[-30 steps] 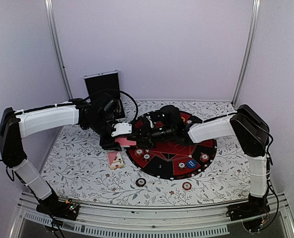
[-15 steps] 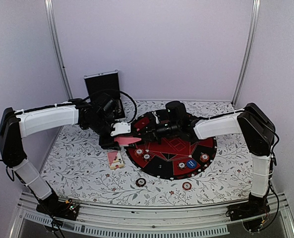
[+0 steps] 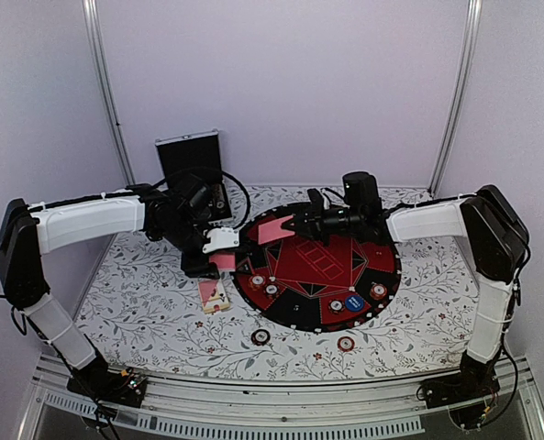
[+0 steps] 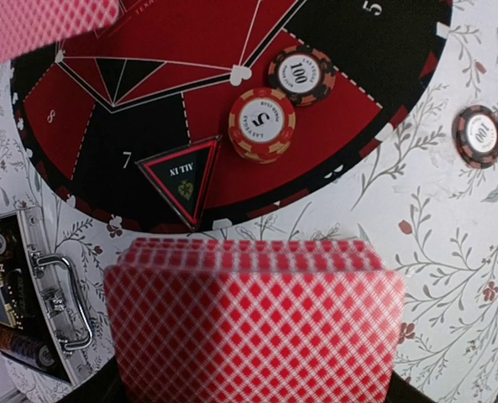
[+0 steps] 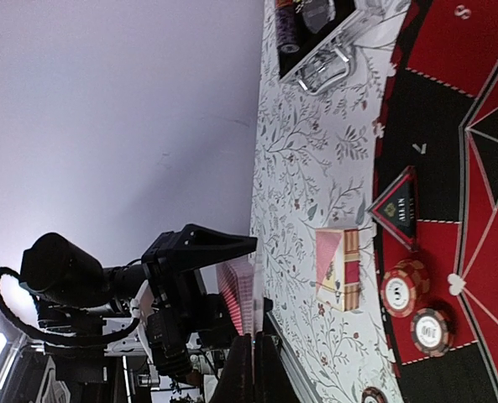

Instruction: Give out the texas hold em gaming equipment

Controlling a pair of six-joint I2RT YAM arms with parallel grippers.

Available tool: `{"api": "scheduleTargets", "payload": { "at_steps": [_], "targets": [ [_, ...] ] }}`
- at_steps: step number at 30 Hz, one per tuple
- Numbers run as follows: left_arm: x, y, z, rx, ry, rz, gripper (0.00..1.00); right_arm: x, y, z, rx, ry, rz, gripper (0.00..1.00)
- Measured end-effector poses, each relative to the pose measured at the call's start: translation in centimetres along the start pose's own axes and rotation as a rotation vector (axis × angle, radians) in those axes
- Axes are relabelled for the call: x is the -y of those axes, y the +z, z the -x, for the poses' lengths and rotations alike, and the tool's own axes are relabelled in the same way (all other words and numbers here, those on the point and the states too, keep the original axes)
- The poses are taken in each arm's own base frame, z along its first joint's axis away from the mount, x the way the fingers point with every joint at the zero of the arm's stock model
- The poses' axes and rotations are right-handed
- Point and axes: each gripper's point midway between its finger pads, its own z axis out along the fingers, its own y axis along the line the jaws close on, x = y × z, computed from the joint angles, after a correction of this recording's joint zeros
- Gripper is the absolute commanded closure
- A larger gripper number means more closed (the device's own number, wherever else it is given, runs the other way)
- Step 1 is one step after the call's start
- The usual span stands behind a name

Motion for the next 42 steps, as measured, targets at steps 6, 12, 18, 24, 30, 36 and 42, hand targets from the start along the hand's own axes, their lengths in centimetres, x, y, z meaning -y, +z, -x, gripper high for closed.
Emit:
{"api": "scheduleTargets", "payload": {
  "at_steps": [6, 12, 18, 24, 30, 36, 42],
  "targets": [
    [0.3, 0.0, -0.2, -0.007, -0.012, -0.014, 1.00, 1.8, -0.5, 4.1, 0.054, -0.017, -0.053, 1.00],
    [0.6, -0.1, -0.3, -0.008, -0.027, -0.026, 1.00, 4.9, 2.4, 6.1, 0.042, -0.016, -0.094, 1.00],
    [0.6, -0.6, -0.1, 0.003, -0.034, -0.023, 1.00, 9.2, 5.0, 6.7, 0.037, 0.029, -0.149, 1.00],
    [0.7, -0.6, 0.0, 0.008, -0.038, -0.029, 1.00, 12.0, 6.7, 6.7, 0.064, 0.056, -0.219, 1.00],
    [0.8, -0.6, 0.1, 0.013, -0.039, -0.035, 1.00, 12.9, 6.9, 6.8, 0.097, 0.062, -0.266, 1.00],
    [0.9, -0.6, 0.1, 0.014, -0.039, -0.037, 1.00, 13.6, 7.8, 6.4, 0.087, 0.064, -0.275, 0.99],
    [0.9, -0.5, 0.0, 0.013, -0.042, -0.039, 1.00, 14.7, 8.9, 4.9, 0.059, 0.076, -0.290, 0.79]
  ]
}}
